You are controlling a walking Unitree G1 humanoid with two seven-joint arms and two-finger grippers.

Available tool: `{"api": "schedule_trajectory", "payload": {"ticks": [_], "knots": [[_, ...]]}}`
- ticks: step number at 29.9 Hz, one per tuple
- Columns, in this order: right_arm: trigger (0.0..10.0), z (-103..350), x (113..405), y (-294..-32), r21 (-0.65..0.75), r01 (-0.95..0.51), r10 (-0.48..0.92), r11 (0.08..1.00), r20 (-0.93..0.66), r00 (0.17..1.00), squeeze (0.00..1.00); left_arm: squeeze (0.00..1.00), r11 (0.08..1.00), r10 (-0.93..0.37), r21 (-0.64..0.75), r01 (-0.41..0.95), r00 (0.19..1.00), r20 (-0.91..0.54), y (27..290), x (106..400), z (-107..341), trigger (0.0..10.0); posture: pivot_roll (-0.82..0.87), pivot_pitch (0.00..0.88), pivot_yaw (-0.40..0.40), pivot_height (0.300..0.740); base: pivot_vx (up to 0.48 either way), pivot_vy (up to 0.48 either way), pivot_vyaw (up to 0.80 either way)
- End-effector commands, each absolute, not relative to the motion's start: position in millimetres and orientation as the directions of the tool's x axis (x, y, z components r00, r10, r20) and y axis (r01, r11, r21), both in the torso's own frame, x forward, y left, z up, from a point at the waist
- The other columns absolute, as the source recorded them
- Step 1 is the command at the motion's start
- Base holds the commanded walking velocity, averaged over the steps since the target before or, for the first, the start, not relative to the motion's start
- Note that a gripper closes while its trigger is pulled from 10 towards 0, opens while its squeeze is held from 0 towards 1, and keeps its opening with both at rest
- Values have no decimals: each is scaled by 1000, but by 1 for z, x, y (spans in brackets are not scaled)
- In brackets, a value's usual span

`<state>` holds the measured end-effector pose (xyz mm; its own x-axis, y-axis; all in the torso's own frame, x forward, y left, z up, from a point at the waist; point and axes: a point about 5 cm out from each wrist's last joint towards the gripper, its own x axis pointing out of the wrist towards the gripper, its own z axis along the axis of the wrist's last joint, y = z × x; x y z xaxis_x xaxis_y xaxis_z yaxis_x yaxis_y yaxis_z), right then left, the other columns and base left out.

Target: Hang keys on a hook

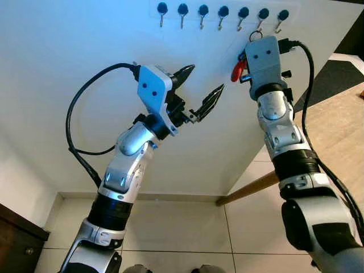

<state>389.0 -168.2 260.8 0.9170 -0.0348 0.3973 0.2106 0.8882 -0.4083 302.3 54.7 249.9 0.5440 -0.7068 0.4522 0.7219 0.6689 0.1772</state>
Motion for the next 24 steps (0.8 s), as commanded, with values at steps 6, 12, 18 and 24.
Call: {"api": "schedule_trajectory", "payload": {"ticks": [6,12,18,24], "knots": [[10000,212,363,-157,-279,85,28,956,378,926,0,0,674,-710,157,721,575,407,57,302,233,10000,31,75,-55,740,0,0,0],[10000,92,329,-152,-121,-87,85,989,-14,996,0,0,657,-754,186,730,637,162,80,297,162,10000,28,55,-42,740,0,0,0],[10000,-15,271,-172,56,44,-10,997,-505,863,0,0,747,-610,112,655,743,-275,113,290,60,10000,44,26,-39,740,0,0,0],[10000,-66,210,-180,79,148,-46,986,-719,693,0,0,919,-327,-9,395,748,-577,146,261,-17,10000,43,7,-29,740,0,0,0]]}}
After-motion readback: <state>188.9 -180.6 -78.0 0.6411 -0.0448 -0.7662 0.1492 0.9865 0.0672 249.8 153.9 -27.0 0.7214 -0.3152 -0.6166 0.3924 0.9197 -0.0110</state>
